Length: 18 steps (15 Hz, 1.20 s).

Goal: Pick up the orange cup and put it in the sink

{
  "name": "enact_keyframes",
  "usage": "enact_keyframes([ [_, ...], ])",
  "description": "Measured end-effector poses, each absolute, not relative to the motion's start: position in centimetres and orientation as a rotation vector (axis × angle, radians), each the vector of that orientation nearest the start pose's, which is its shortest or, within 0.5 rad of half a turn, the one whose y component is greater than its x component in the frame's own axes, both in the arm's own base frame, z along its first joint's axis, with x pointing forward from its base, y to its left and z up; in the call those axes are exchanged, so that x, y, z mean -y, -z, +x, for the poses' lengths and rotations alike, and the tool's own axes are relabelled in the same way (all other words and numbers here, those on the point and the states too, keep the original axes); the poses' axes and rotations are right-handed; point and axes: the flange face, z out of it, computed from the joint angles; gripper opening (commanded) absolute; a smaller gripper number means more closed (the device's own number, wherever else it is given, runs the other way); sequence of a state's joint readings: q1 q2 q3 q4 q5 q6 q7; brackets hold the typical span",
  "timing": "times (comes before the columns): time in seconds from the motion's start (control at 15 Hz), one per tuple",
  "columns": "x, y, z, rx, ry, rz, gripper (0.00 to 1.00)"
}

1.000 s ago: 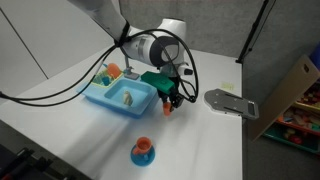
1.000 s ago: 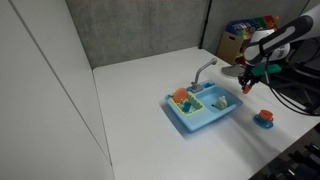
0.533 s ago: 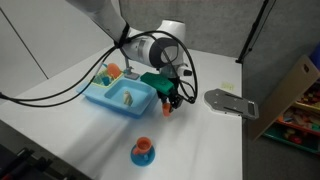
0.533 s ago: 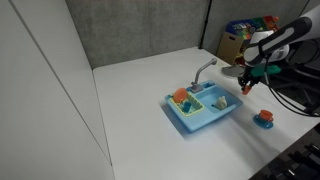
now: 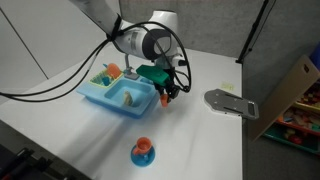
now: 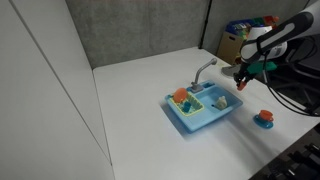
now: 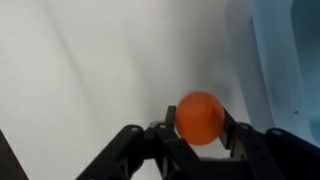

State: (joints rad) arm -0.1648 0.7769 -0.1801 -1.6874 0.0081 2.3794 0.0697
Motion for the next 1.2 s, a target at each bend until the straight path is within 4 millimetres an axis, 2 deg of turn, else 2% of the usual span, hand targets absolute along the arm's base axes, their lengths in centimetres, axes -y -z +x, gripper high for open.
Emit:
enact_keyframes([
  [0.33, 19.8, -18.6, 63.2, -0.546, -0.083, -3.201, 0.17],
  [0.53, 17.5, -20.1, 63.5, -0.459, -0.063, -3.195, 0.17],
  [0.93, 11.1, -20.2, 64.1, -0.243, -0.065, -3.177, 0.17],
  [1.2, 8.3, -20.3, 64.2, -0.113, -0.067, -3.162, 0.17],
])
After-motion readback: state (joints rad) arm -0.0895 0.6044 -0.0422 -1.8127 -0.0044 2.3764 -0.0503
